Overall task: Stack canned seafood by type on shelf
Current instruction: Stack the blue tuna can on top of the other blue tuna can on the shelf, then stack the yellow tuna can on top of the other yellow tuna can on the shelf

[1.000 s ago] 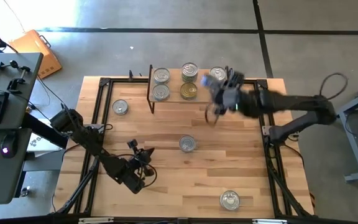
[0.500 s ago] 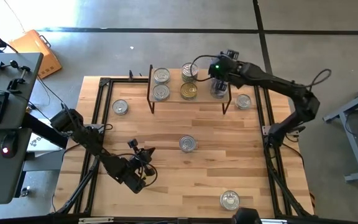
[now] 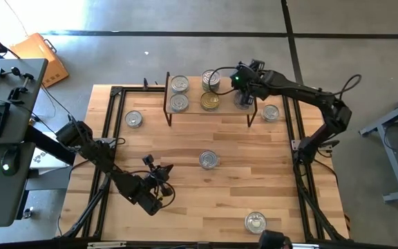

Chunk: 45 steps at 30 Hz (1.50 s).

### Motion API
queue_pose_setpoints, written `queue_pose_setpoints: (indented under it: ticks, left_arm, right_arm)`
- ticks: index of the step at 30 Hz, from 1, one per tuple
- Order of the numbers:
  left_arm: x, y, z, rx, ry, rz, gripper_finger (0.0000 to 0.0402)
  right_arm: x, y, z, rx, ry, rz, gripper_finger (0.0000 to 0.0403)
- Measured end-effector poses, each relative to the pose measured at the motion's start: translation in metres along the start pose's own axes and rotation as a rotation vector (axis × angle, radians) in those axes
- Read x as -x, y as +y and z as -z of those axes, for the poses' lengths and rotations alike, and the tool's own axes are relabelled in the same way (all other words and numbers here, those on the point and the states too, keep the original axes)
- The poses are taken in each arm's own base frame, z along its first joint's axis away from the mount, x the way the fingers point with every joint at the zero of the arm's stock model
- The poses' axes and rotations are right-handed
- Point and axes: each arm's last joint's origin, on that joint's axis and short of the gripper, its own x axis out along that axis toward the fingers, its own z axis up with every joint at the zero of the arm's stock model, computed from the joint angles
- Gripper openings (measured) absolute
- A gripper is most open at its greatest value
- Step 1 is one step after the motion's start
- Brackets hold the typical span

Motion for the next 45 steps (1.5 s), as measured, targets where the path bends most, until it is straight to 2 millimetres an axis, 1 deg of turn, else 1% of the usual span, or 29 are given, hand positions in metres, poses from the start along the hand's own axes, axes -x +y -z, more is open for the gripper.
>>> queue_pose_setpoints:
  ticks: [3,5,11,16,19,24,25,27,29,32,34,36,38,41,43,45]
  left_arm:
    - [0.000,0.000,0.000,0.000,-0.001,0.002,0.0001]
    - [0.000,-0.001,-0.001,0.006,-0.003,0.004,0.0001]
    - [0.000,-0.002,-0.001,-0.005,-0.008,0.010,0.0001]
    - [0.000,-0.002,-0.001,-0.005,-0.008,0.010,0.0001]
    - [0.000,-0.002,-0.001,-0.005,-0.008,0.010,0.0001]
    - [0.000,-0.002,-0.001,-0.004,-0.008,0.010,0.0001]
    - [0.000,-0.002,-0.001,-0.004,-0.008,0.010,0.0001]
    - [0.000,-0.002,-0.002,-0.001,-0.009,0.012,0.0001]
    - [0.000,-0.002,-0.002,0.000,-0.010,0.012,0.0001]
    - [0.000,-0.003,-0.001,0.004,-0.011,0.014,0.0001]
    - [-0.001,-0.004,-0.001,0.006,-0.011,0.015,0.0001]
    - [-0.001,-0.005,-0.001,0.004,-0.009,0.016,0.0001]
    - [-0.001,-0.005,-0.001,0.010,-0.009,0.019,0.0001]
    - [-0.002,-0.006,-0.002,0.029,-0.012,0.025,0.0001]
    - [-0.004,-0.007,-0.004,0.040,-0.016,0.028,0.0001]
    - [-0.006,-0.008,-0.007,0.052,-0.022,0.034,0.0001]
  right_arm:
    - [0.000,0.003,0.001,0.023,0.014,-0.018,0.0202]
    - [0.002,0.005,0.001,0.032,0.015,-0.021,0.0217]
    - [0.004,0.006,0.002,0.045,0.019,-0.025,0.0226]
    - [0.011,-0.001,0.001,0.043,0.018,-0.034,0.0227]
    - [0.024,-0.010,-0.001,0.012,-0.056,-0.108,0.0228]
    - [0.056,-0.029,0.000,-0.118,-0.232,-0.237,0.0228]
    - [0.062,-0.030,0.001,-0.148,-0.272,-0.276,0.0228]
    - [0.074,-0.026,0.004,-0.181,-0.357,-0.374,0.0229]
    - [0.084,-0.012,0.009,-0.170,-0.441,-0.474,0.0229]
    - [0.093,0.022,0.016,-0.163,-0.534,-0.560,0.0229]
    - [0.102,0.050,0.023,-0.173,-0.607,-0.603,0.0229]
    - [0.112,0.080,0.027,-0.191,-0.718,-0.659,0.0229]
    - [0.118,0.116,0.034,-0.188,-0.832,-0.724,0.0229]
    - [0.129,0.166,0.047,-0.134,-1.011,-0.801,0.0229]
    - [0.134,0.195,0.058,-0.117,-1.114,-0.825,0.0229]
    - [0.138,0.217,0.070,-0.129,-1.184,-0.818,0.0229]
